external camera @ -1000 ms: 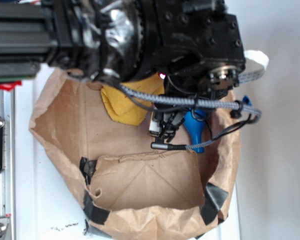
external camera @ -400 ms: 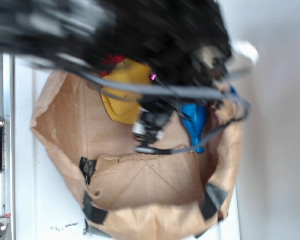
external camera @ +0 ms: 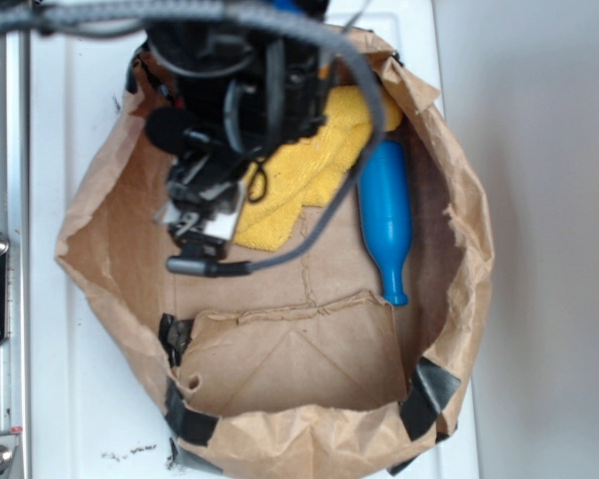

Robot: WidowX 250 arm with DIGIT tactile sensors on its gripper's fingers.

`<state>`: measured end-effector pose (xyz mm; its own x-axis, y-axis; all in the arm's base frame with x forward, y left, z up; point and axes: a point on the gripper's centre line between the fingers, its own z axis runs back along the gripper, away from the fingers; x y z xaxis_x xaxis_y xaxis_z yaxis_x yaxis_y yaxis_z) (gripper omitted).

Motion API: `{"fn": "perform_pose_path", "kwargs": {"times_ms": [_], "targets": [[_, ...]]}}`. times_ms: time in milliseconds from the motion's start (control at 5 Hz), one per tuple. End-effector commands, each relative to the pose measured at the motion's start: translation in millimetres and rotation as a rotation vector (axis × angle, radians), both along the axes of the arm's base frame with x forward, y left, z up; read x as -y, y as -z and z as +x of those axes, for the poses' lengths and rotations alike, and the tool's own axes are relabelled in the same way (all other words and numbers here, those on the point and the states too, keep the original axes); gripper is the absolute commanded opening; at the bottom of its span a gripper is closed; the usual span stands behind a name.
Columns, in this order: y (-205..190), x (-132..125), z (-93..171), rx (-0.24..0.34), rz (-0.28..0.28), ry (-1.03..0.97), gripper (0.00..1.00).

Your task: Grab the yellow cloth.

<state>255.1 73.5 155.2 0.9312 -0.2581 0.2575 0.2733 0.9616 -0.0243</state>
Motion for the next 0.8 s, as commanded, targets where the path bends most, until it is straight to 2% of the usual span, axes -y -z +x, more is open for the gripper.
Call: {"fn": "perform_pose_path", "kwargs": {"times_ms": [0, 200, 400, 600], "targets": [[28, -3, -2, 0.056, 0.135, -0.007, 1.00], [42, 11, 3, 0.070, 0.186, 0.011, 1.00], [52, -1, 21, 0.066, 0.200, -0.046, 1.00], [64, -21, 37, 0.031, 0.189, -0.084, 1.00]]}}
